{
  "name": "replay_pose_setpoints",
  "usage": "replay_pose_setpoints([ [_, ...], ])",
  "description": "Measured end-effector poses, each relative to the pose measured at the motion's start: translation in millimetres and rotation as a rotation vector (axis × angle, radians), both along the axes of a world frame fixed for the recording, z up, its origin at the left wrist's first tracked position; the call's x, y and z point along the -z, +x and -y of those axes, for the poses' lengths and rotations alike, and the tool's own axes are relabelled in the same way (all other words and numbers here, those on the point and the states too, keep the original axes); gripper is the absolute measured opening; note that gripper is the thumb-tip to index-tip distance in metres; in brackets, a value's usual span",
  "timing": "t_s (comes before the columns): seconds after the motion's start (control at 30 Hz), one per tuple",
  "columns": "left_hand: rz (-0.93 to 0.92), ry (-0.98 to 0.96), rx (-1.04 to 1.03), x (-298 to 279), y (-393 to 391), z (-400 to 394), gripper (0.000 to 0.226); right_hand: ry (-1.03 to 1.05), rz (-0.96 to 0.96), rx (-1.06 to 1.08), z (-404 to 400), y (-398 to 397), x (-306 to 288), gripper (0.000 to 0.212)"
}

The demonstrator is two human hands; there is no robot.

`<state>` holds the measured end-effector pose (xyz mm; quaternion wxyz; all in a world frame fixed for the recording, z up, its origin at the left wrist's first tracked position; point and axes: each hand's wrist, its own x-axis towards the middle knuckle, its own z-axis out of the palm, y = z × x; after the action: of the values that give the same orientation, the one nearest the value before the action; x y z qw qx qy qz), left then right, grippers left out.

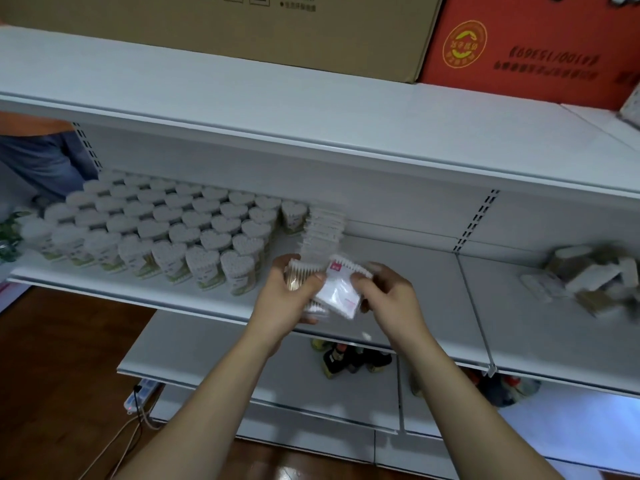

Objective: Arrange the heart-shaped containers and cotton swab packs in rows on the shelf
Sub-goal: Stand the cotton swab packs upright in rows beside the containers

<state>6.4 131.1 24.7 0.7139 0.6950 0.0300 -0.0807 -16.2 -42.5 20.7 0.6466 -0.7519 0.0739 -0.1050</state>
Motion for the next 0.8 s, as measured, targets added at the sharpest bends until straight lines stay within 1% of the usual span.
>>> replay_pose_setpoints([
  [0.07,0.005,0.029,-0.049,0.8,2.3,-15.1,0.028,0.03,0.014,0.05,-0.7,0.1,-0.6,0.022],
  [0.1,-0.003,0.028,-0.085,1.3,4.0,-23.2,0.024,0.023,0.021,0.094,-0.9,1.4,-0.5,0.024],
  [0.13,-0.015,0.02,-0.119,2.8,6.0,-31.5,0.023,-0.026,0.024,0.138,-1.1,1.9,0.7,0.024],
  [0.2,-0.041,0.018,-0.149,6.5,7.5,-45.2,0.025,-0.195,0.022,0.17,1.0,1.9,10.6,0.025],
  [0.27,-0.048,0.029,-0.132,9.7,6.2,-55.2,0.025,-0.345,0.033,0.106,-4.6,-2.1,21.1,0.027],
  [0.33,-0.057,0.033,-0.112,14.0,4.7,-63.0,0.025,-0.501,0.088,0.046,-15.5,-5.8,34.0,0.028],
  [0.4,-0.066,0.045,-0.098,19.3,2.8,-68.5,0.028,-0.606,0.144,0.041,-28.0,-4.6,44.9,0.027],
  [0.5,-0.076,0.083,-0.054,22.2,-1.4,-74.0,0.028,-0.645,0.172,0.08,-43.4,3.3,53.9,0.026],
  [0.63,-0.088,0.08,-0.022,24.5,-3.1,-80.0,0.03,-0.774,0.237,0.114,-50.9,13.2,65.3,0.026],
  [0.8,-0.097,0.072,-0.02,23.6,-2.7,-82.1,0.029,-0.874,0.237,0.185,-51.4,17.9,72.1,0.025],
])
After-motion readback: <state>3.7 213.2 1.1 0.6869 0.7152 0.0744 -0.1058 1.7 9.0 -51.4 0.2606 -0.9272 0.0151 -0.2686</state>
